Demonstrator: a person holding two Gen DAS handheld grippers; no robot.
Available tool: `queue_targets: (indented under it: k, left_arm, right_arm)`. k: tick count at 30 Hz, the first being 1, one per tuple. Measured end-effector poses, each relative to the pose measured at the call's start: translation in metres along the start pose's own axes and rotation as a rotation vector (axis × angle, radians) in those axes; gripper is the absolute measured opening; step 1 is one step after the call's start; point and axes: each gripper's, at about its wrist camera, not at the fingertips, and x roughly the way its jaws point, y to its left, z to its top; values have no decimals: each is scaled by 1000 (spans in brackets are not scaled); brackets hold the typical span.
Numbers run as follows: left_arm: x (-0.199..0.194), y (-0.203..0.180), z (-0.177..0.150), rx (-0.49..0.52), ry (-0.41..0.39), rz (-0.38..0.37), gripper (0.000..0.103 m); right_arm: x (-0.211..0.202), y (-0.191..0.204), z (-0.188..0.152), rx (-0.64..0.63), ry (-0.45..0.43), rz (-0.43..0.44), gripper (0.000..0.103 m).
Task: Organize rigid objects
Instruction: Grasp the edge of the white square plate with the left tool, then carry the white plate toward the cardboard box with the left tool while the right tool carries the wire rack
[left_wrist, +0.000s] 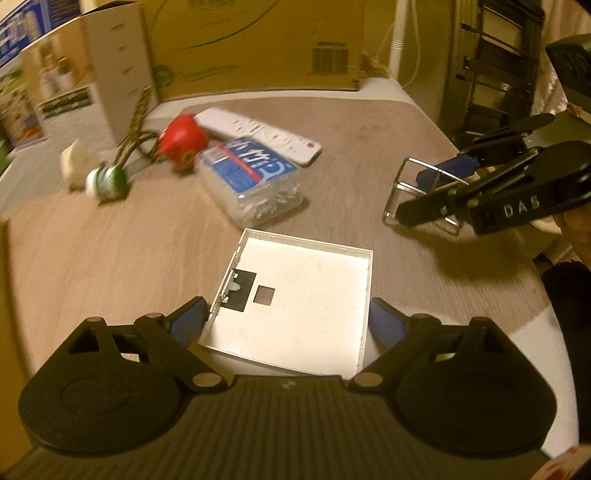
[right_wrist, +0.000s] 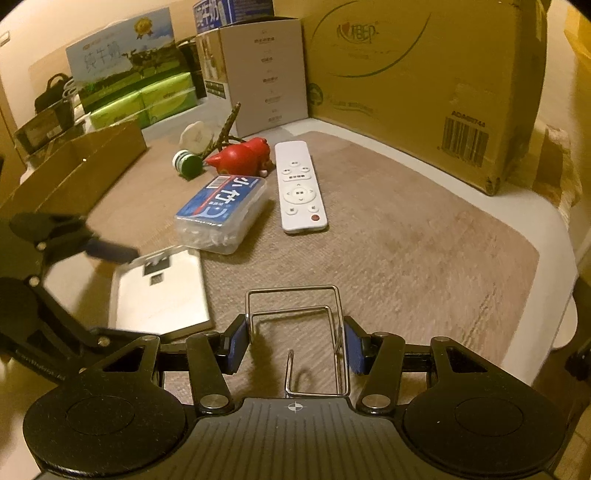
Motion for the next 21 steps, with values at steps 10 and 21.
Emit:
queue_targets:
  k: [10, 21]
  left_arm:
    - [-41, 0, -39, -140, -21, 71, 91]
    - [-79, -3, -59, -181, -41, 94, 91]
  right_arm:
    - [-16, 28, -8, 44, -6, 11, 53]
    - [-38, 62, -17, 62, -17, 12, 53]
